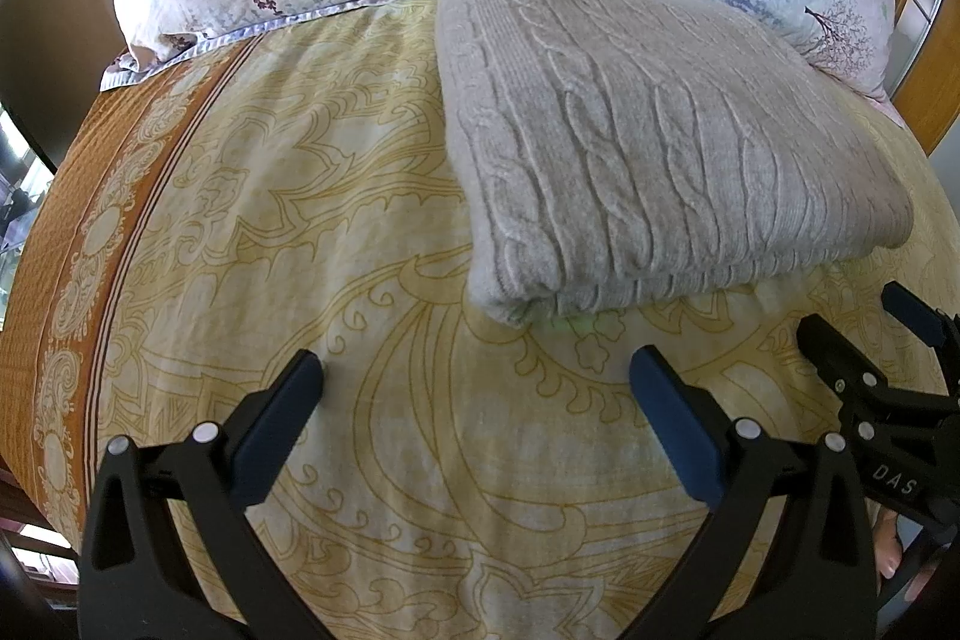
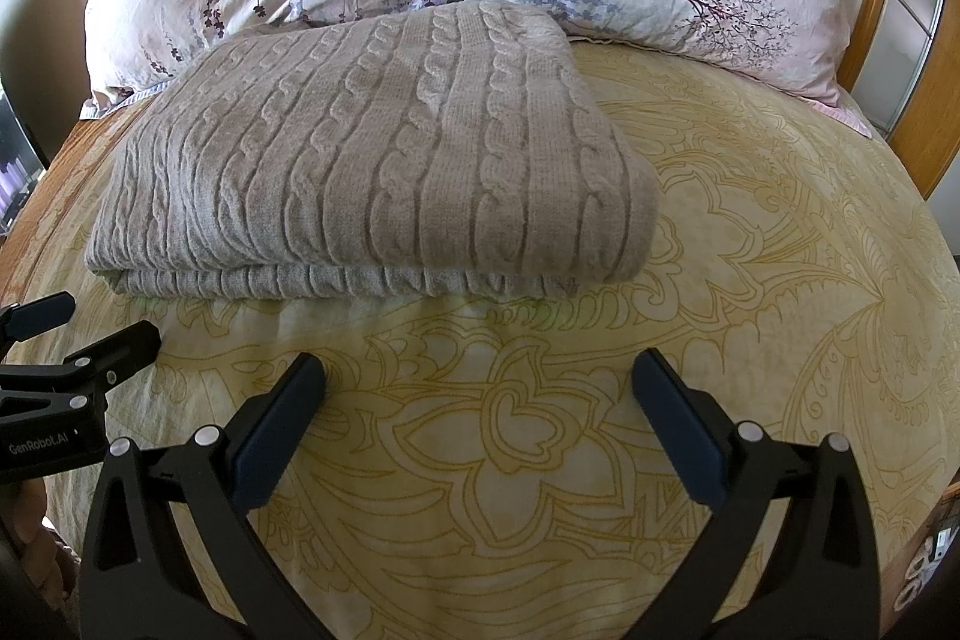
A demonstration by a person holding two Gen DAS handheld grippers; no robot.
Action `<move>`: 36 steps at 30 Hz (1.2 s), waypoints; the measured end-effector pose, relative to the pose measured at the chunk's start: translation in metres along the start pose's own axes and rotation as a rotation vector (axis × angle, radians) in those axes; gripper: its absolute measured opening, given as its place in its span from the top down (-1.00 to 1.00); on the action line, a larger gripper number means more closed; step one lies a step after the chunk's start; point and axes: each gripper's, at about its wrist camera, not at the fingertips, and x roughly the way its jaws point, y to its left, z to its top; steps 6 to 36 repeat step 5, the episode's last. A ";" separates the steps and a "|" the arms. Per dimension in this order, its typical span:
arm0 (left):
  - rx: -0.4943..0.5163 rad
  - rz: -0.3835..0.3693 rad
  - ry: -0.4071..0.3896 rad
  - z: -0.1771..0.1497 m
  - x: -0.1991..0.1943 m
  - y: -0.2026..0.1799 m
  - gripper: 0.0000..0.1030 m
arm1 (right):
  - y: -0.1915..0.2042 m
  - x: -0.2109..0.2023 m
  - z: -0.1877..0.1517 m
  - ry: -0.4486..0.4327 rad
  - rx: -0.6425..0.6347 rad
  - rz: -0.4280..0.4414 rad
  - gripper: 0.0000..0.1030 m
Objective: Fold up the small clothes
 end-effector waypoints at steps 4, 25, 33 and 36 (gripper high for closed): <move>0.001 0.000 -0.001 0.000 0.000 0.000 -0.97 | 0.000 0.000 0.000 0.000 0.000 0.000 -0.97; 0.001 0.000 -0.001 0.000 0.000 0.000 -0.97 | 0.000 0.000 0.000 0.000 0.000 0.000 -0.97; 0.001 0.000 -0.001 0.000 0.000 0.000 -0.97 | 0.000 0.000 0.000 0.000 0.000 0.000 -0.97; 0.001 0.000 -0.001 0.000 0.000 0.000 -0.97 | 0.000 0.000 0.000 0.000 0.000 0.000 -0.97</move>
